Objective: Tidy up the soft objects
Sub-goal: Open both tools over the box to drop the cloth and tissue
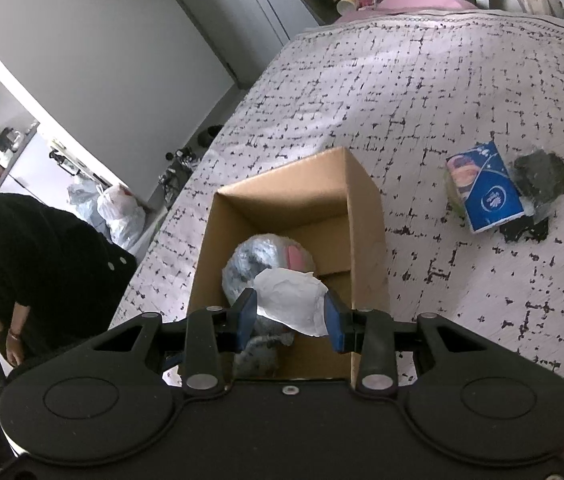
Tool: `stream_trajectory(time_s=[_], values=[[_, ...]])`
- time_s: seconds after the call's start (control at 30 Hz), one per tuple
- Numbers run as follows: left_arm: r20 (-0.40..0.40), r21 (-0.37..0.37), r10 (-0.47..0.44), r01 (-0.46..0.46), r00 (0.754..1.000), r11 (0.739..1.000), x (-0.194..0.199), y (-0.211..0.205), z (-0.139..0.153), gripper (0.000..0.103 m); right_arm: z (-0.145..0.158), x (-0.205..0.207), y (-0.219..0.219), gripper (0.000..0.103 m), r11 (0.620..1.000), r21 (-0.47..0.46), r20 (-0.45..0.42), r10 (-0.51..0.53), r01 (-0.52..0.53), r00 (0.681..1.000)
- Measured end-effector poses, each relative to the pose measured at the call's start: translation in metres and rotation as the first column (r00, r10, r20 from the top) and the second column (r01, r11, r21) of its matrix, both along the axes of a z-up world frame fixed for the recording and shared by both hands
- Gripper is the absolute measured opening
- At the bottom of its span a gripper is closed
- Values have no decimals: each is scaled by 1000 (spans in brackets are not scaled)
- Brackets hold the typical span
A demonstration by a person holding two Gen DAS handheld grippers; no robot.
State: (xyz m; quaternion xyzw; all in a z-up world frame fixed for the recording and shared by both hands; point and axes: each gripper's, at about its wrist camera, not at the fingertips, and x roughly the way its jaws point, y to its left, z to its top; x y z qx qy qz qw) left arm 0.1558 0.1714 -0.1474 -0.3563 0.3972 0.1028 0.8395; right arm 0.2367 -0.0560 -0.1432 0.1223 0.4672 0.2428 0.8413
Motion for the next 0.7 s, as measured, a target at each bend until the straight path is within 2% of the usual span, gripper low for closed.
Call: stream_trajectory(time_s=[0.1,0.23,0.3,0.37,0.43,0.5,0.57,0.7], values=[[-6,5,19,-19,1000,1000,-2,4,0,38,-4,0,2,37,1000,-2,-18,3,-3,1000],[-9,-27,34,-34,999,999,-4,8,-2,42,-7,-2,3,40,1000,-6,-30,5,-5,1000],[-15,-24,33,-33,999,999,-5,7,0,45,-5,-5,2,55,1000,-18,-14,4,-4,1000],[-22,-16,27,-27,999,1000,-5,4,2,48,0,-8,-1,61,1000,-11,4,3,-3,1000],[-27,0,20,-20,999,1000,-6,1,4,54,5,-11,-5,73,1000,-22,35,-14,15,999],[-27,25,18,-17,999,1000,-7,-3,7,57,12,-15,-13,93,998,-40,87,-41,44,995],[-35,46,24,-22,999,999,-7,-5,10,58,15,-17,-22,97,996,-56,123,-68,75,990],[-41,85,46,-42,998,995,-8,-10,17,59,15,-16,-41,99,995,-44,131,-79,86,988]])
